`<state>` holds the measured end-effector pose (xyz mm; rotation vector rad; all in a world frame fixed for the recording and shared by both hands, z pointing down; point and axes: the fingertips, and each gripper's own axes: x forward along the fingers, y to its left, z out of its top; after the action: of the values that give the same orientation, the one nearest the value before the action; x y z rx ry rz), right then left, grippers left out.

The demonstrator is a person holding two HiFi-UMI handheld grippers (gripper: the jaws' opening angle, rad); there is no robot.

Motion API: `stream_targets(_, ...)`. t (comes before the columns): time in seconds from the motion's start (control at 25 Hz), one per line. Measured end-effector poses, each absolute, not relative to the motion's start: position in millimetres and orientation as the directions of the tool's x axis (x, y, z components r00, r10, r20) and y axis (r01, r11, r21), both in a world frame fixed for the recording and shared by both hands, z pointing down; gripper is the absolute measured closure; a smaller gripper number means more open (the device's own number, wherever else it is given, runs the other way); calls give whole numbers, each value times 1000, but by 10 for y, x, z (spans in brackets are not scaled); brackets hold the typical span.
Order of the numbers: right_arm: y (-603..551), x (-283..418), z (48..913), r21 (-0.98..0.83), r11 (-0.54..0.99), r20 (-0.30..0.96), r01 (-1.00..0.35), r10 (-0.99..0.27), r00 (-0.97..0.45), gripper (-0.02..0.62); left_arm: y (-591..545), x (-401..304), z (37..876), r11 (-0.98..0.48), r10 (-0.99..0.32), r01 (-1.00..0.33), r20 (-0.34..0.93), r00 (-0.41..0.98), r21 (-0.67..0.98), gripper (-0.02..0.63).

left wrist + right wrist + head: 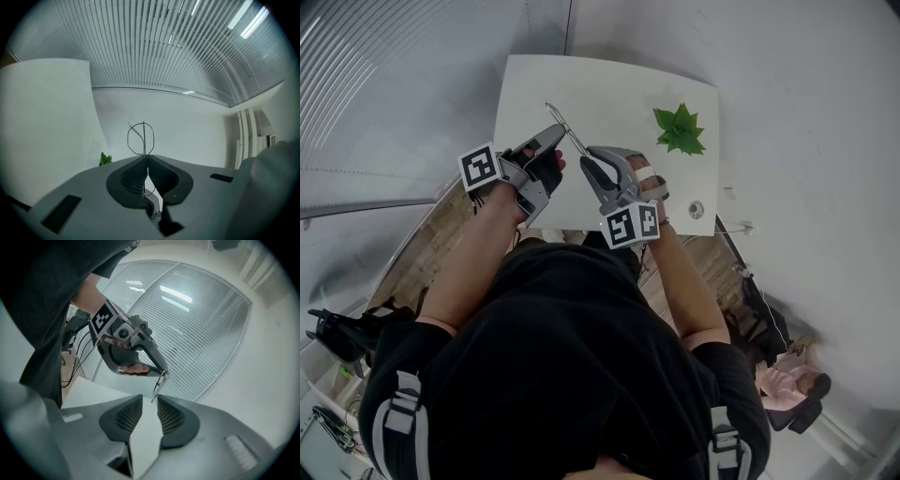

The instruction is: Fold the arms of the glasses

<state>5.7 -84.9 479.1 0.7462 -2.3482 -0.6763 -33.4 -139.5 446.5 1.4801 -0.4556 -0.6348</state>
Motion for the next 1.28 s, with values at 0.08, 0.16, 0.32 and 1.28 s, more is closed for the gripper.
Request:
stream_targets(0.08,-845,56,4791,590,728,375,-348,-629,-681,472,-1418,-364,4480,-20,-651,102,-90,754,995,592)
stream_targets(0.16,-830,72,4783,583,733,378,-350,-626,-682,466,-1446,-395,4497,-19,-659,88,-79,748,996,594)
stream_targets(0.32,-794,203,4721,515,731,332,-448,-652,-682,472,-1468,-438,4526,-24,-667,59,-60,743,998,594)
stream_targets(1.28,-980,855,4138,40,580,50,-813,-814,-579,584,-1174,-302,4529,-26,-639,82,-80,765,996,592)
